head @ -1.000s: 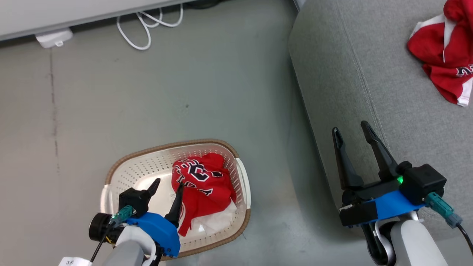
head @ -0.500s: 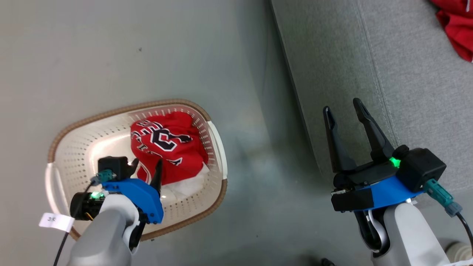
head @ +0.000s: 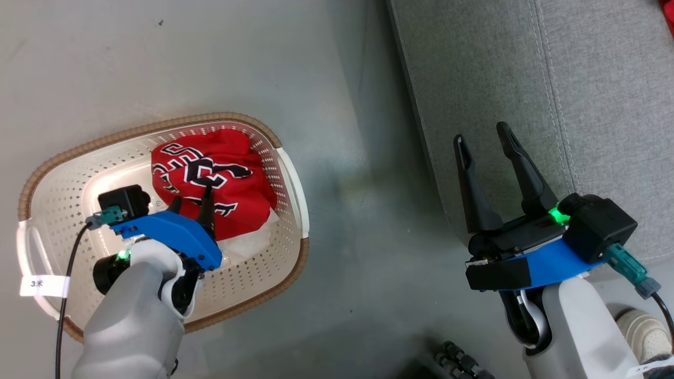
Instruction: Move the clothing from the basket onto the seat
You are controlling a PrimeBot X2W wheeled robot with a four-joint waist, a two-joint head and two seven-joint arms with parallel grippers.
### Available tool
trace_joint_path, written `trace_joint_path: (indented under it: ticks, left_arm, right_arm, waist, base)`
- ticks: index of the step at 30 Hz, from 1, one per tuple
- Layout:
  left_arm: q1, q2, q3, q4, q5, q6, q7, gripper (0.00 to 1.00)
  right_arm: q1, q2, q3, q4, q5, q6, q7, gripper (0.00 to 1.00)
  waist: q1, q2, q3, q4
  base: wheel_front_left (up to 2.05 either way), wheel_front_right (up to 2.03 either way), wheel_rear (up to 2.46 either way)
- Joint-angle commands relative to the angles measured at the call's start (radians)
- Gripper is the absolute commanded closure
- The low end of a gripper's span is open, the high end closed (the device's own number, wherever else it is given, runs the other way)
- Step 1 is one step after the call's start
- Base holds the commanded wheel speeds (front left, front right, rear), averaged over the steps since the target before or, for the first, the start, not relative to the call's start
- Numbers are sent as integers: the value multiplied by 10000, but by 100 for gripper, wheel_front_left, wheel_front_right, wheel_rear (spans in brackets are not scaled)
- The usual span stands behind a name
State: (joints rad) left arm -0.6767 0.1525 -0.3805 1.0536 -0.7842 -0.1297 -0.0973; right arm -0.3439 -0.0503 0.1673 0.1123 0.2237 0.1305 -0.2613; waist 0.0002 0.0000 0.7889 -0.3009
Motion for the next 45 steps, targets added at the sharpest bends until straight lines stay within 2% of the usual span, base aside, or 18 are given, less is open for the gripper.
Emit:
trace_joint_path:
  ticks: [1,7,19,20,21,22,23,24,25,45]
  left_arm:
    - [-289,36,73,132,-174,-12,104,0]
    - [-645,20,249,314,-685,-12,349,0]
    - [-1343,218,1,958,-662,-12,273,0]
    - [-1404,239,-30,1009,-624,-12,260,9]
    - [-1446,241,-69,1068,-598,-12,267,49]
    - [-1479,223,-104,1115,-597,-12,310,60]
    - [-1479,223,-104,1115,-597,-12,310,60]
    - [-1515,213,-140,1151,-590,-12,312,74]
    - [-1544,197,-189,1191,-574,-12,368,100]
    - [-1374,241,-842,1212,-871,-12,534,100]
  right_arm:
    - [-176,-3,66,-80,99,5,-52,0]
    - [-160,-3,163,-223,281,5,-53,0]
    - [-86,-2,248,-440,450,5,-55,0]
    - [-96,-2,249,-448,456,5,-55,0]
    - [-105,-2,248,-455,459,5,-55,0]
    - [-115,-2,249,-451,461,5,-55,0]
    - [-115,-2,249,-451,461,5,-55,0]
    - [-120,-2,248,-443,462,5,-55,0]
    - [-124,-2,249,-431,460,5,-55,0]
    - [-254,-2,242,-278,263,5,-56,0]
  waist:
    - [-2,0,134,-74]
    - [-2,0,503,-274]
    - [-2,0,1020,-544]
    - [-2,0,1040,-549]
    - [-2,0,1056,-552]
    - [-2,0,1067,-553]
    - [-2,0,1067,-553]
    - [-2,0,1072,-549]
    - [-2,0,1072,-546]
    - [-2,0,611,-353]
  base:
    - [0,0,0]
    - [0,0,0]
    - [0,0,0]
    - [0,0,0]
    - [0,0,0]
    - [0,0,0]
    - [0,0,0]
    - [0,0,0]
    - [0,0,0]
    - [0,0,0]
